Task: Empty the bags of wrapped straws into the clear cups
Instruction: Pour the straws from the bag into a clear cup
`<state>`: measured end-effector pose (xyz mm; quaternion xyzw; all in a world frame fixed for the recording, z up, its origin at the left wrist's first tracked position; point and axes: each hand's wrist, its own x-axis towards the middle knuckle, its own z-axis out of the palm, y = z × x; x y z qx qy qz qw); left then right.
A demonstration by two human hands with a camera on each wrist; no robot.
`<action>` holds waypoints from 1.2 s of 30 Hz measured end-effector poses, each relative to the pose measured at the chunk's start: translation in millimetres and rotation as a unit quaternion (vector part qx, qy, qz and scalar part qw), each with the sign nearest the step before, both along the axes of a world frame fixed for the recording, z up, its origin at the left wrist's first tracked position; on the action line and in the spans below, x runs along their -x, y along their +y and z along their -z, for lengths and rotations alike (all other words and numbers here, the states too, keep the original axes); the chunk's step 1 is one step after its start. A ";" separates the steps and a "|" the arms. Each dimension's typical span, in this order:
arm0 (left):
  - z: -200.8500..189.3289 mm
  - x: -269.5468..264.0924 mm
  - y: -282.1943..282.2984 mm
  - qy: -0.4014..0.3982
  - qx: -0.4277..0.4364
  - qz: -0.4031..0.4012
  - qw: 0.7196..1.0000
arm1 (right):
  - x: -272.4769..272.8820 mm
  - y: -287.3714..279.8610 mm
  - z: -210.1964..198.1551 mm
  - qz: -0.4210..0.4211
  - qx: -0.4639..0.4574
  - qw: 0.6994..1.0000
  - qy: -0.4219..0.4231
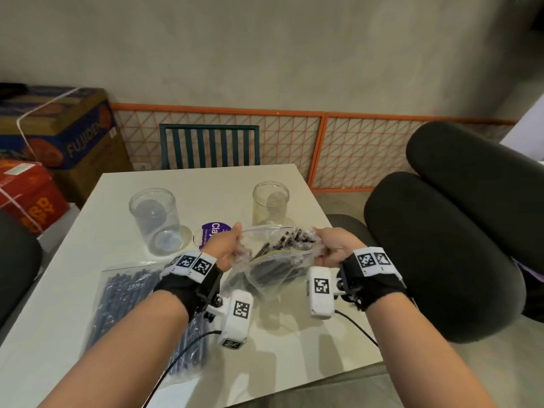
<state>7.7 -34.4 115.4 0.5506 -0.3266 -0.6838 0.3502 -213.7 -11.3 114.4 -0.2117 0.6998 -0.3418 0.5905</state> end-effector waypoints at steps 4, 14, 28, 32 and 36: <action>1.9 -13.7 0.4 -0.096 -0.019 0.032 0.995 | -7.1 -4.1 -5.0 0.049 0.038 0.998 -0.025; -7.2 -7.4 53.0 0.267 -0.156 0.018 0.951 | -25.0 28.7 -34.9 0.030 0.170 0.985 -0.024; 16.2 18.7 57.1 0.271 -0.153 -0.122 0.942 | -42.0 50.7 -17.0 0.212 0.175 0.895 -0.351; 6.6 24.1 61.6 0.226 -0.132 -0.102 0.960 | -55.6 48.1 -3.3 0.246 0.143 0.887 -0.363; -1.8 21.9 61.3 0.110 -0.108 -0.074 0.985 | -63.2 56.3 -4.3 0.188 0.142 0.893 -0.384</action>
